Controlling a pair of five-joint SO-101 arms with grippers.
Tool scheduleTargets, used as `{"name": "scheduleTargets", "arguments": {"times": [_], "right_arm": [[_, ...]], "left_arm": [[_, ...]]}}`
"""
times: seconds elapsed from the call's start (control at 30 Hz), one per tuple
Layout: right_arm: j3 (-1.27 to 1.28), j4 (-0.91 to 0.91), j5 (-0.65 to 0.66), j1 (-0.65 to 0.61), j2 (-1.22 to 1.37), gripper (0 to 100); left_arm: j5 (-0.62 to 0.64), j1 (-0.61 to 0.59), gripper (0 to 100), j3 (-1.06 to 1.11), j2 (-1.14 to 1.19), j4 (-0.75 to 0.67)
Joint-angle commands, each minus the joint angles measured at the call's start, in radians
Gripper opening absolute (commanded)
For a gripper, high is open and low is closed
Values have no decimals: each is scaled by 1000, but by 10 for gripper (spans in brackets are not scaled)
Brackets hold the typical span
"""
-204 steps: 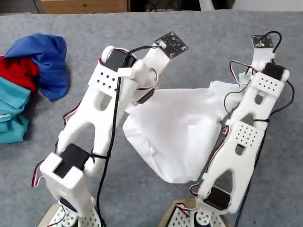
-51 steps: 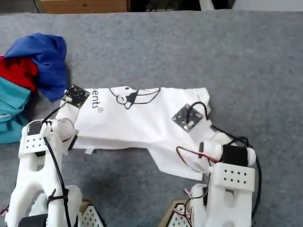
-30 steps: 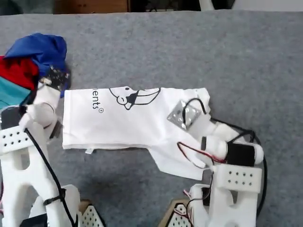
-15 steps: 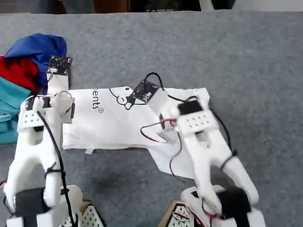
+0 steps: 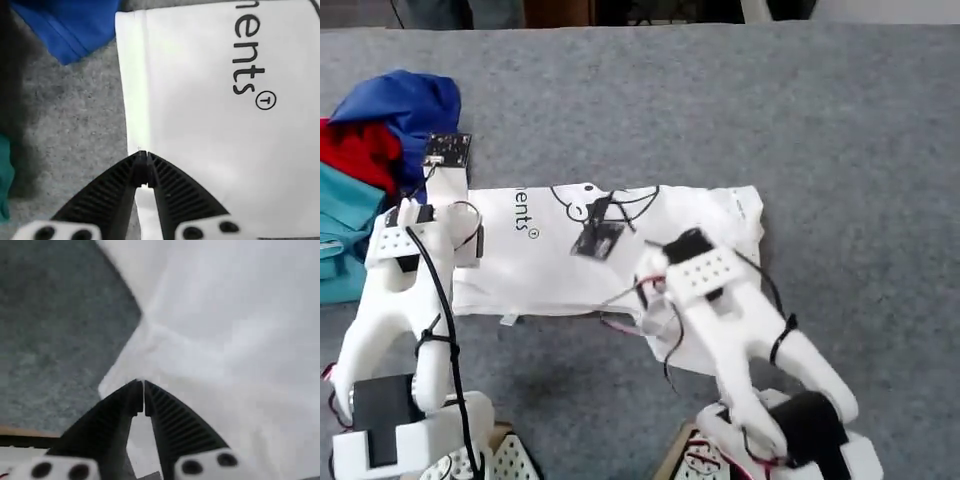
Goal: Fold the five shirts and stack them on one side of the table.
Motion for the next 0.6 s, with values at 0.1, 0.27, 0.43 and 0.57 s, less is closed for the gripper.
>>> {"name": "scheduleTargets", "arguments": {"times": [0.1, 0.27, 0.43, 0.57], "right_arm": [[70, 123, 91, -72, -163, 13], [-114, 264, 146, 43, -274, 14], [-176, 166, 141, 143, -206, 14], [-79, 3, 138, 170, -38, 14]], "left_arm": [[3, -1, 29, -5, -5, -8], [3, -1, 29, -10, -12, -8], [3, 5, 29, -15, -12, -14], [3, 8, 29, -15, -12, -14]]}}
